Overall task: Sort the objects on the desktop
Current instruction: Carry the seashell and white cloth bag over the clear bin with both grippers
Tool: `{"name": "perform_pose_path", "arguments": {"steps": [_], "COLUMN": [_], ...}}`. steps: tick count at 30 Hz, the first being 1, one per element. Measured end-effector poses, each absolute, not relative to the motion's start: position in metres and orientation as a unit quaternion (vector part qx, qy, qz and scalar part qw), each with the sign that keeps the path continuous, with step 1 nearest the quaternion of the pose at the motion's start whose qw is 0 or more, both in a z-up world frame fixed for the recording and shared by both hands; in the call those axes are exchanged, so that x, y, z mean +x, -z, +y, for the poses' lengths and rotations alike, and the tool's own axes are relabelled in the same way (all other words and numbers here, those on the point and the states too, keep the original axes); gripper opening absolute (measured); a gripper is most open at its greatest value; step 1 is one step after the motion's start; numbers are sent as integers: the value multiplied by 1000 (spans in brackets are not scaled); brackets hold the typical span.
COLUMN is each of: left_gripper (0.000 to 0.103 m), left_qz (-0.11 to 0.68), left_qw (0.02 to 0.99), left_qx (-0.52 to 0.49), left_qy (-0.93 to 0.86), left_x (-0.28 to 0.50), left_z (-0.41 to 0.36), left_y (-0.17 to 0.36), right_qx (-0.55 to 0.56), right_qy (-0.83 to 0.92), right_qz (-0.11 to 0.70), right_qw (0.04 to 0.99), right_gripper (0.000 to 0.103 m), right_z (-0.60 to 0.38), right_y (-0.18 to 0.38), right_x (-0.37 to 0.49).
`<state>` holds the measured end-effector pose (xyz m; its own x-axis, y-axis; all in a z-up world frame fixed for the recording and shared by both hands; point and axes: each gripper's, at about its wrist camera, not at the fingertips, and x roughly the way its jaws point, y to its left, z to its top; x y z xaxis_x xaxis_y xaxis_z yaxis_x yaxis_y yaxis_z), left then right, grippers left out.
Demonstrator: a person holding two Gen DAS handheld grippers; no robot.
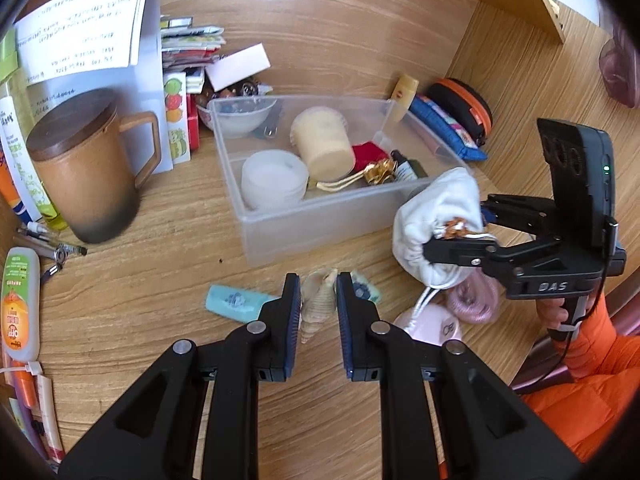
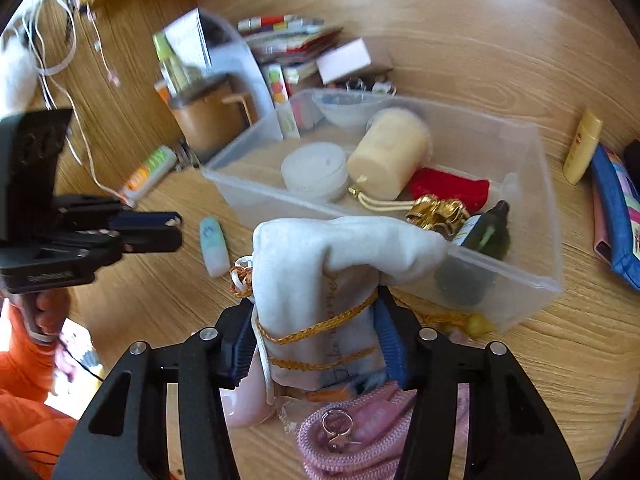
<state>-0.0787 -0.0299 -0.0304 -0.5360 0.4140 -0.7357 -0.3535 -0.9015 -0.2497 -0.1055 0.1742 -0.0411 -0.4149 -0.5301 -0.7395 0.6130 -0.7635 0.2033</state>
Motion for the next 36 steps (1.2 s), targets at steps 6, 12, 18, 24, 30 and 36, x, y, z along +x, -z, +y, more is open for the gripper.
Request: {"name": "perform_pose_path", "arguments": {"steps": [6,12,18,24,30,36], "left_gripper": [17,17,17,17,17,17], "left_qz": [-44,-43,-48,-47,-43,-41], "left_qw": [226,231,240,246,244,242], "left_qx": [-416,-408,-401,-393,-394,-393], "left_qy": [-880,-882,-883,-885,-885,-886], "left_x": [-85,-93,-101,-110,-122,-134], "left_z": [-23,-11,-2,5,11,15], "left_y": [19,11,7,0,2,2], "right_qx": [396,393,401,401,392,398], "right_qy": [854,857,854,854,859,861], "right_qz": [11,-23,-62,-91,-84,-63], "right_qw": [337,333,325,319,318,311], "right_gripper": [49,49,49,49,49,49], "right_z": [198,217,236,250,245,230], "right_y": [21,16,14,11,4,8], "right_x": [-107,-116,-129,-138,-147,-161]}}
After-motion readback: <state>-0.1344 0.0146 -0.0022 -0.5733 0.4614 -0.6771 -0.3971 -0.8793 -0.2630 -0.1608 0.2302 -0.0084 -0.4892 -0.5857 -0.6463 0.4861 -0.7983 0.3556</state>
